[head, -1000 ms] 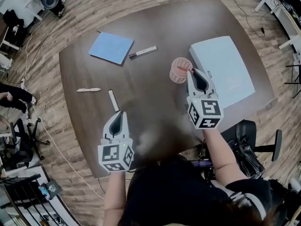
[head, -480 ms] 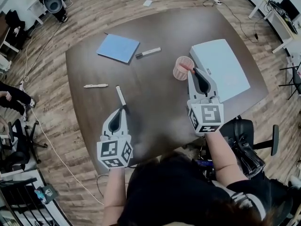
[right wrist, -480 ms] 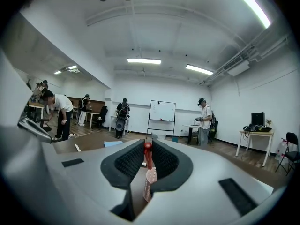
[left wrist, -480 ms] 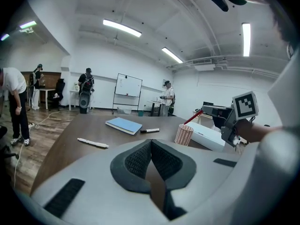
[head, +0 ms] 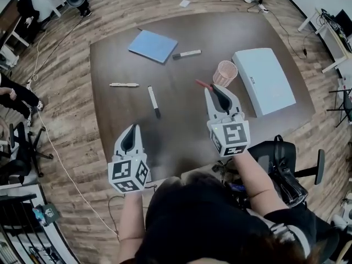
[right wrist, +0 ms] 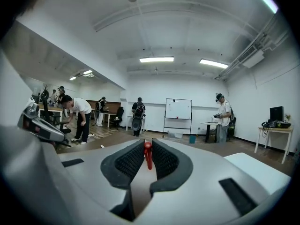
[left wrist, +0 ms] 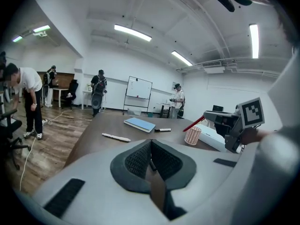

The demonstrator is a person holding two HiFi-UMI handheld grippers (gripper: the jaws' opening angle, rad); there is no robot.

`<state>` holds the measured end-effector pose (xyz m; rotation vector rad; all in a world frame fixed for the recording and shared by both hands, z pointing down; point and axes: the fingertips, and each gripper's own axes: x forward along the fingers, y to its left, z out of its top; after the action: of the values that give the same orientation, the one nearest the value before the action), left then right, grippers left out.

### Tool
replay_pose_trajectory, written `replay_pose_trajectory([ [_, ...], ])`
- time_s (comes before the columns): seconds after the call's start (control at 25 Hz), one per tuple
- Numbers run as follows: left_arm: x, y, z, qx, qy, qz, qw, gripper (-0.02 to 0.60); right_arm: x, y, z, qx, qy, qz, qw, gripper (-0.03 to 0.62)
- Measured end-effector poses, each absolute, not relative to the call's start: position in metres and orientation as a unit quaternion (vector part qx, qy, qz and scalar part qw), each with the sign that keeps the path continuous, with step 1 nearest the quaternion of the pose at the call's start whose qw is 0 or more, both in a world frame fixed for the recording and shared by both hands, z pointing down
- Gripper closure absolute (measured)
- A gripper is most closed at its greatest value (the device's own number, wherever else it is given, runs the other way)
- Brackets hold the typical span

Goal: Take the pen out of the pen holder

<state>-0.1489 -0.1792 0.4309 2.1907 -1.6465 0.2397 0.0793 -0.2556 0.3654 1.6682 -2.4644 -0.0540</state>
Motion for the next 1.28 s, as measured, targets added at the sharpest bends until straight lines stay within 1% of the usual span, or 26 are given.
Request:
replay_pose_trajectory([
  [0.28,-0.176,-0.155,0.438,0.763,-0.607,0.084,0.205,0.554,0.035,-0.237,0.389,0.517,-0.850,-0.003,0.097,0.531],
  [0.52,-0.187,-0.143,0.447,0.754,-0.615,0.085,0.215,0.554,0.007,-0.222,0.421,0.485,-0.866,0.015,0.123,0.531],
  [0.96,-0.185,-0.134,0.463,0.751,-0.612,0.093,0.230,0.554,-0.016,-0.191,0.461,0.430,-0.892,0.031,0.137,0.531],
  [1.12,-0.186,-0.132,0.467,0.751,-0.609,0.097,0.235,0.554,-0.019,-0.180,0.477,0.416,-0.894,0.031,0.165,0.531],
  [1.28,-0.186,-0.129,0.473,0.750,-0.606,0.103,0.242,0.554,-0.019,-0.169,0.503,0.405,-0.888,0.029,0.217,0.531],
])
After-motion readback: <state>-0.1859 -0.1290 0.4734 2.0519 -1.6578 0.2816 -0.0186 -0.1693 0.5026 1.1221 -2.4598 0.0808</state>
